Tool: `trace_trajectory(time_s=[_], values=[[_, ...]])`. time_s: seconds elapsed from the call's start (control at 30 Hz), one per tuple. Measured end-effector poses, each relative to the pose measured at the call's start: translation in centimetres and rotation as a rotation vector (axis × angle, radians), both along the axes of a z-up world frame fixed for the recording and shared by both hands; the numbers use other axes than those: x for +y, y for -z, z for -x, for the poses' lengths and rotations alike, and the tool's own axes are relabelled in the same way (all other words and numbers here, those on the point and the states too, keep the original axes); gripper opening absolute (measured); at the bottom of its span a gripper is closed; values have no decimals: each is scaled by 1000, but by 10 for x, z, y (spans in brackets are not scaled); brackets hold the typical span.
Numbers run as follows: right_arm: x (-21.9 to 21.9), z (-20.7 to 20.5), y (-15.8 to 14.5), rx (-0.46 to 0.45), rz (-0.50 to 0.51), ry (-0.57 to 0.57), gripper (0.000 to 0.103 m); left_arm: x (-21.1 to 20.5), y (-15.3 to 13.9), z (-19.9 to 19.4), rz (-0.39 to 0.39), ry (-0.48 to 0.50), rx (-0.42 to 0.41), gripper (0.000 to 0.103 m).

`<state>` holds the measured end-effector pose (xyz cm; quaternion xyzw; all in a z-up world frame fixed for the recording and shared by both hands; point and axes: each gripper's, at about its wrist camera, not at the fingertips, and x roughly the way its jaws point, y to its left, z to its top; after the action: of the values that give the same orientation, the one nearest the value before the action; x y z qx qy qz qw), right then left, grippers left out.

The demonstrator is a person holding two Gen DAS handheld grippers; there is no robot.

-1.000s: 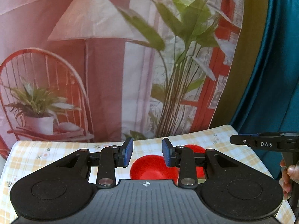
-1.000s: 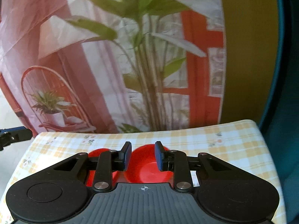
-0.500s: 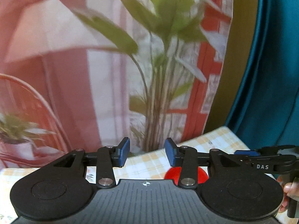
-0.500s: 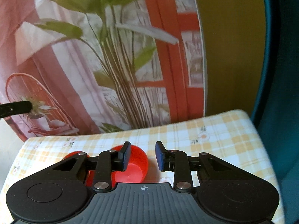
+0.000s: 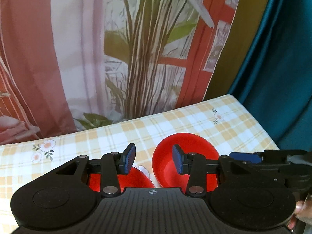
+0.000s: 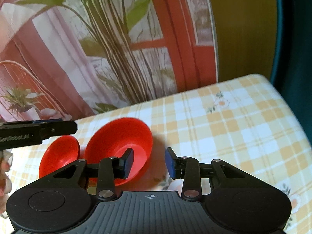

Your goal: Organize plates and bowls

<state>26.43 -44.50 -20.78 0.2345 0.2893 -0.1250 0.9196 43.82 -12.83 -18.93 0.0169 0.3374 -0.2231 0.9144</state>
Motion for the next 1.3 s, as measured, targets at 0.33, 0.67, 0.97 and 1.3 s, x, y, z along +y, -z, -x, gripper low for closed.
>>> trace_trajectory(time_s=[0.33, 0.67, 0.97, 1.3], values=[[8, 1, 8, 8, -20, -7, 30, -15, 16, -8, -30, 34, 33, 44], [9, 1, 10, 0, -38, -21, 22, -20, 28, -12, -35, 54, 61, 43], [7, 2, 7, -15, -32, -5, 14, -14, 30, -11, -33, 64, 61, 15], [9, 12, -22, -77, -4, 14, 14, -7, -3, 15, -21, 75, -10, 15]])
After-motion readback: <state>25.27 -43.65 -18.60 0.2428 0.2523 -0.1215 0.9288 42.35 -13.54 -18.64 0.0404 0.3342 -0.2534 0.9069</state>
